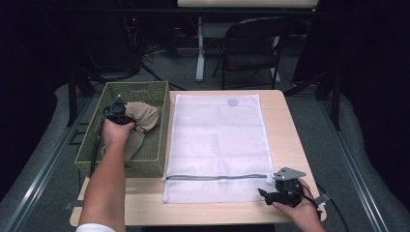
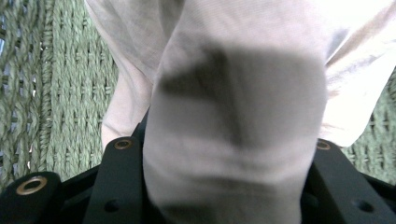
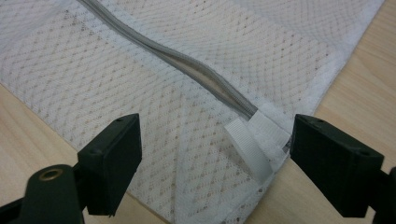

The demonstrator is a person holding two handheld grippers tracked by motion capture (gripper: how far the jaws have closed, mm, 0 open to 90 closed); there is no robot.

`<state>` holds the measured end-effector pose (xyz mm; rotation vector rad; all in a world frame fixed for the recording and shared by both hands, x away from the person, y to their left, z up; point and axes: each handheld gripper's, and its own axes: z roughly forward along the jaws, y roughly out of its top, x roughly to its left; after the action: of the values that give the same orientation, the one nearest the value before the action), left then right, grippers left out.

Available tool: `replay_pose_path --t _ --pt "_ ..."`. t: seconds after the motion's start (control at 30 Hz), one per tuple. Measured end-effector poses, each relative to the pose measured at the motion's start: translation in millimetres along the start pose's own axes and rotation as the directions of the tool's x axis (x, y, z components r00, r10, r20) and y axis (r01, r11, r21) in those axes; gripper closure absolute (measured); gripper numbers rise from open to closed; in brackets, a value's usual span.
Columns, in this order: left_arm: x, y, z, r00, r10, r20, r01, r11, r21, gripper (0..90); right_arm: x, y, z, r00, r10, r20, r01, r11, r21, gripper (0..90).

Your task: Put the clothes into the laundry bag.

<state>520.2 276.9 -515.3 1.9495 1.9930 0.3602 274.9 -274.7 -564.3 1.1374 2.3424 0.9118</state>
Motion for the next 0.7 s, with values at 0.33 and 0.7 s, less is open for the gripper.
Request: replay_pose_path --t 0.33,0.7 --pt "-1.7 6.5 -22.3 0.9995 0.031 -0.002 -0.031 0.9991 -0.030 53.2 0.2 0.4 0.0 0.9999 -0.007 0.010 0.007 1.000 0.004 16.2" --pt "-4.0 14.8 -50.0 0.9988 0.042 0.027 -0.040 0.9967 -0.071 53.2 0.5 1.3 1.5 0.9999 -0.008 0.011 0.008 1.000 -0.002 16.2"
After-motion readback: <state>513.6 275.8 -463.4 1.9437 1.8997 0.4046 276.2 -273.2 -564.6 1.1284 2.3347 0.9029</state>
